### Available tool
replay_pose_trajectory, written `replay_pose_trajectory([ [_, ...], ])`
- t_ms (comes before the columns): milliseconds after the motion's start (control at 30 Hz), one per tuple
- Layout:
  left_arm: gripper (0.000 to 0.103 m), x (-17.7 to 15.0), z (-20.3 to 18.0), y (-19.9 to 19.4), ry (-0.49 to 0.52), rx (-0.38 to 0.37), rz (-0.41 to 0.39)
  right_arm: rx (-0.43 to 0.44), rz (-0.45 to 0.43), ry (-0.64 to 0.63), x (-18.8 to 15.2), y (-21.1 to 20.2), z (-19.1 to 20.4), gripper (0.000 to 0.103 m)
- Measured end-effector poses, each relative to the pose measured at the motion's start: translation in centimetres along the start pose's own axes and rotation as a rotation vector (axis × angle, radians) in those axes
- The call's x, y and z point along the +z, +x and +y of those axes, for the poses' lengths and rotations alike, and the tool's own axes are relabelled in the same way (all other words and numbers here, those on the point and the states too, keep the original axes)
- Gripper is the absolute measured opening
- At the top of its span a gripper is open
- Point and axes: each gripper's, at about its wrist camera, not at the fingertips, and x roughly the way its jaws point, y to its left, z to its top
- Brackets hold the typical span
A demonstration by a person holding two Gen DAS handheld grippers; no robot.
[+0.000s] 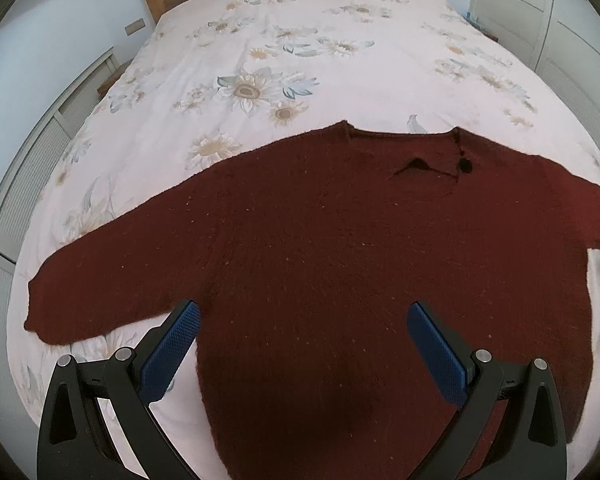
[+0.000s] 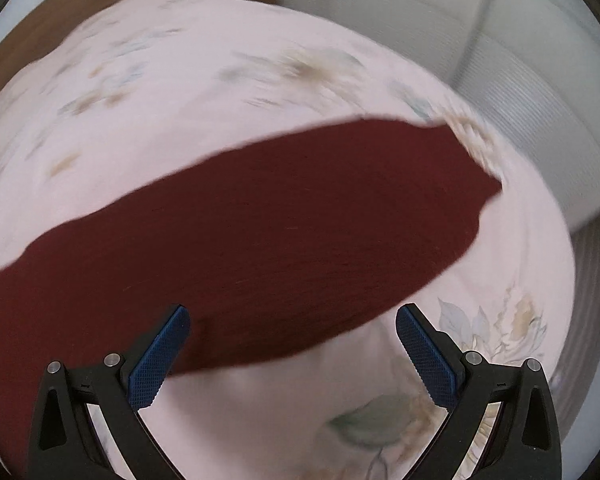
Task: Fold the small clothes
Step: 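Grasp the cuff of the sweater sleeve with the right gripper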
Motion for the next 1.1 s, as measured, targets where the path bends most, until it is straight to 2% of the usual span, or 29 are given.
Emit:
replay_pose_trajectory([
  [200, 0.102, 0.2, 0.5, 1.7, -0.018, -0.013, 0.035, 0.040, 0.051, 0.158, 0.7, 3.6, -2.8, 0.102],
  [333, 0.102, -0.1, 0.9, 2.4, -0.024, -0.015, 0.052, 0.069, 0.035, 0.189, 1.6, 4.3, -3.6, 0.101],
  [433, 0.102, -0.4, 1.5, 2.6, -0.044, -0.015, 0.054, 0.058, 0.035, 0.194, 2.4, 4.5, -4.1, 0.076],
  [500, 0.102, -0.5, 1.9, 2.7, -0.053, -0.021, 0.056, 0.053, 0.036, 0.201, 2.9, 4.2, -4.5, 0.038],
  [567, 0.102, -0.7, 2.2, 2.6, -0.063, -0.024, 0.058, 0.073, 0.028, 0.187, 3.4, 3.5, -4.8, 0.017],
  [700, 0.102, -0.9, 2.6, 2.5, -0.065, 0.001, 0.050, 0.086, -0.036, 0.091, 4.1, 0.3, -3.2, 0.015],
  [833, 0.102, -1.0, 2.8, 2.3, -0.070, -0.026, 0.037, 0.135, -0.115, -0.008, 4.2, -4.1, 0.1, 0.014],
  [1000, 0.102, -1.1, 3.3, 1.9, -0.084, -0.070, 0.036, 0.231, -0.210, -0.149, 3.2, -10.6, 6.4, 0.014],
  [1100, 0.102, -1.2, 3.4, 1.5, -0.065, -0.050, 0.032, 0.297, -0.250, -0.237, 2.1, -14.0, 11.1, 0.014],
])
